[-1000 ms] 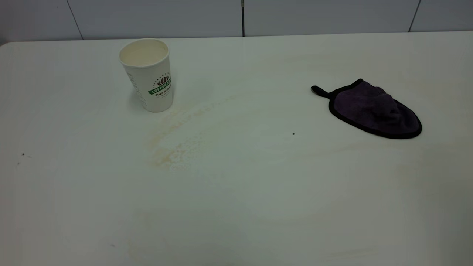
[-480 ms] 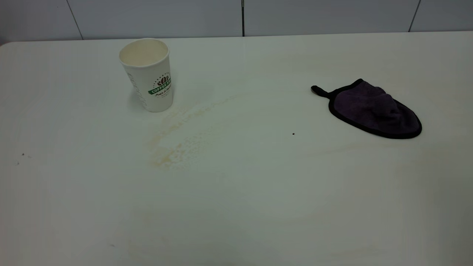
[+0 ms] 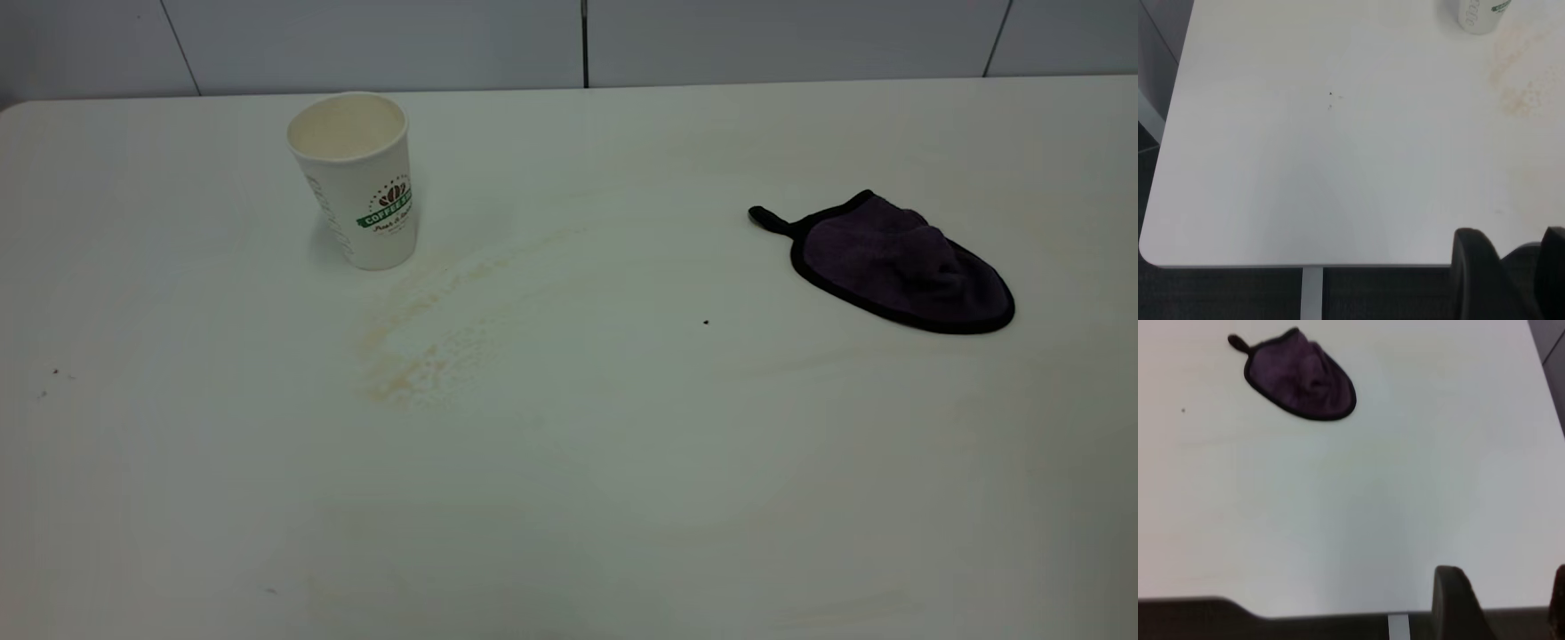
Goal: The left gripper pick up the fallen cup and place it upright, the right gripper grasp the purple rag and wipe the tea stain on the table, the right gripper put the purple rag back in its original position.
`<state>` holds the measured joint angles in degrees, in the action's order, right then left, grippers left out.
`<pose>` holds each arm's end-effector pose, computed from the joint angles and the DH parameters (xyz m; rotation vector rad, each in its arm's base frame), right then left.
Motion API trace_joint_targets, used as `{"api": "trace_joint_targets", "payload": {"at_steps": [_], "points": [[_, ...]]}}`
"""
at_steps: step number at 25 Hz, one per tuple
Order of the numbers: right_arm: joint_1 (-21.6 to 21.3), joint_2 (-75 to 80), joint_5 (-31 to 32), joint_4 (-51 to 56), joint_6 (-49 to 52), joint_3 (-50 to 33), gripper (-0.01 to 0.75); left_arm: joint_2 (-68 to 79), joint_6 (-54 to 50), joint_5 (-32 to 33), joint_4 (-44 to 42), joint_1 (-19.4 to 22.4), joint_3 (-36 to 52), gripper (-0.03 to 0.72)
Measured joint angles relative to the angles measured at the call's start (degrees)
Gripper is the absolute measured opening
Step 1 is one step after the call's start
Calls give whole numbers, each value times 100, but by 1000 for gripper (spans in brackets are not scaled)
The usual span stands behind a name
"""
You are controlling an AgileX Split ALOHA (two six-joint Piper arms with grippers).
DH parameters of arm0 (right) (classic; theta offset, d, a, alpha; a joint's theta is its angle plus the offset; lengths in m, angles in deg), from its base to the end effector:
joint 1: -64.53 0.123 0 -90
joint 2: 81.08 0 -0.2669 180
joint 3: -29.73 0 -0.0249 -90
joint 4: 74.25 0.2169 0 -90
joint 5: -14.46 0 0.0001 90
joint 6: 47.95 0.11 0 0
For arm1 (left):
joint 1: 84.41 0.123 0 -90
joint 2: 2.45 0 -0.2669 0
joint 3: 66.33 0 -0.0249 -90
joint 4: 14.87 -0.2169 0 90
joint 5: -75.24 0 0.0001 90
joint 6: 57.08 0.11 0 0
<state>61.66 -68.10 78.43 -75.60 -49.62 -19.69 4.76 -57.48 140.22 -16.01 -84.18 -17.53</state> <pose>0.0090 -0.0028 0.2402 0.0235 2.2061 -0.0733 -0.0046 0.0020 0.2417 -0.0135 2.1115 0.0223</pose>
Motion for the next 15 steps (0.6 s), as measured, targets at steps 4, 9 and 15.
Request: {"api": "trace_joint_targets", "payload": {"at_steps": [4, 9, 15], "points": [[-12, -264, 7, 0, 5, 0, 342, 0, 0, 0, 0, 0, 0, 253], [-17, -557, 26, 0, 5, 0, 305, 0, 0, 0, 0, 0, 0, 253], [-17, -559, 31, 5, 5, 0, 259, 0, 0, 0, 0, 0, 0, 253]]}}
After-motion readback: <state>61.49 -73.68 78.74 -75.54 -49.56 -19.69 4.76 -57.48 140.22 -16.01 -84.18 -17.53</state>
